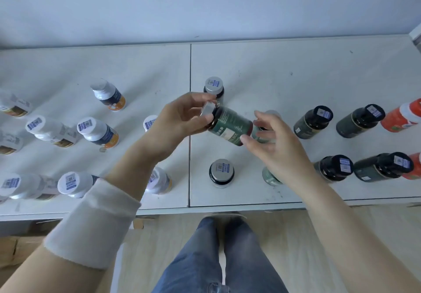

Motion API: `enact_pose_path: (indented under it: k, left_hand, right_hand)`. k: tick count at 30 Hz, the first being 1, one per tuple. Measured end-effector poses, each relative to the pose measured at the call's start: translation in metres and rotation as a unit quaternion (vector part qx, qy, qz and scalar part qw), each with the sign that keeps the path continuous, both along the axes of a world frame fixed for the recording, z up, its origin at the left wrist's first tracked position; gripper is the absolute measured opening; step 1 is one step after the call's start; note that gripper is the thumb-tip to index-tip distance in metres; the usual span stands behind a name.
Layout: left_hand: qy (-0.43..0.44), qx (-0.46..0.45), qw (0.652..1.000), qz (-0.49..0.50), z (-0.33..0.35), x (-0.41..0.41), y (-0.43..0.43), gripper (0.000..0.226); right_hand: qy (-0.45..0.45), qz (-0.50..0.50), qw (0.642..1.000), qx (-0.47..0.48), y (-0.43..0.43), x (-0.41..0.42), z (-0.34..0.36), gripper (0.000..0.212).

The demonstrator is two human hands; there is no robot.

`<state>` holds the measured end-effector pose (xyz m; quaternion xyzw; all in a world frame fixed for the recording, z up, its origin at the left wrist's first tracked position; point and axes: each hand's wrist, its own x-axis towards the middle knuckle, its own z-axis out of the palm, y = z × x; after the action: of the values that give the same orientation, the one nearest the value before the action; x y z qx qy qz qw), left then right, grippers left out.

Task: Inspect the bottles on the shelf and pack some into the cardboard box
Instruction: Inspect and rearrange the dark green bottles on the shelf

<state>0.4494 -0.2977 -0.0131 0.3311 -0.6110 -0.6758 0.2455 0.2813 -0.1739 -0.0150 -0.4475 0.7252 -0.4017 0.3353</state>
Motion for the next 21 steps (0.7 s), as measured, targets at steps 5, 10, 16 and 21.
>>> enact_pose_path:
  k: [5,10,16,21]
  left_hand:
    - [0.115,0.075,0.991,0.0,0.008,0.028,0.017,0.031]
    - [0.105,0.061,0.991,0.06,0.005,0.039,0.026,0.024]
    - [0.122,0.056,0.991,0.028,0.008,0.045,0.032,0.034]
    - [0.118,0.058,0.99,0.044,0.009,0.042,0.03,0.03]
  right_hand:
    - [-0.281,0.011,0.955,-0.092,0.004,0.024,0.009,0.044]
    - [-0.216,0.027,0.966,-0.138,0.008,0.04,0.009,0.057]
    - [-0.236,0.018,0.96,-0.149,0.01,0.044,0.012,0.051]
    - [-0.274,0.011,0.952,-0.137,0.01,0.043,0.017,0.059]
